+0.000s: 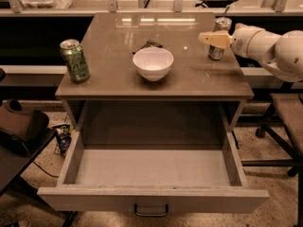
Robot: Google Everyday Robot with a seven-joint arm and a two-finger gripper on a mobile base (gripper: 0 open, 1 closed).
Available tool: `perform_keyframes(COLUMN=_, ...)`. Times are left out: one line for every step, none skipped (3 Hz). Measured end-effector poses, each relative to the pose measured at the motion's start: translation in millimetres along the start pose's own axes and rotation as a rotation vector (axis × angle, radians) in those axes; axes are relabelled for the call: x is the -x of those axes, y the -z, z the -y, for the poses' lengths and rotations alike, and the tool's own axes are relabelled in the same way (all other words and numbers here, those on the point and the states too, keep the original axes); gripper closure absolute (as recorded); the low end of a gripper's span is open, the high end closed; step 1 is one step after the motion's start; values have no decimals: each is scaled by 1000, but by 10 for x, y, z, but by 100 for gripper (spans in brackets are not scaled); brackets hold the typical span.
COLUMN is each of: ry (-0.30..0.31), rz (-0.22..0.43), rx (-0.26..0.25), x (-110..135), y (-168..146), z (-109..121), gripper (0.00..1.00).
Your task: Place redbull can into white bowl
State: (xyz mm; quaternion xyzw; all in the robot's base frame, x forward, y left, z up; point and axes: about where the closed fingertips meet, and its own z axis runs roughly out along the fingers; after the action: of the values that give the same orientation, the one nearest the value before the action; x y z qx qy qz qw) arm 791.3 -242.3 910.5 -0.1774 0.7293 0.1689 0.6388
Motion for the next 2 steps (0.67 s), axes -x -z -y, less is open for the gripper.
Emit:
perform_keyframes(ry=-5, rz=3, rx=8, x=-28, y=-51, z=-32, gripper=38)
perform_keyframes(ry=-5, rz=3, rx=13, x=-33, y=-75, z=-57, gripper=62)
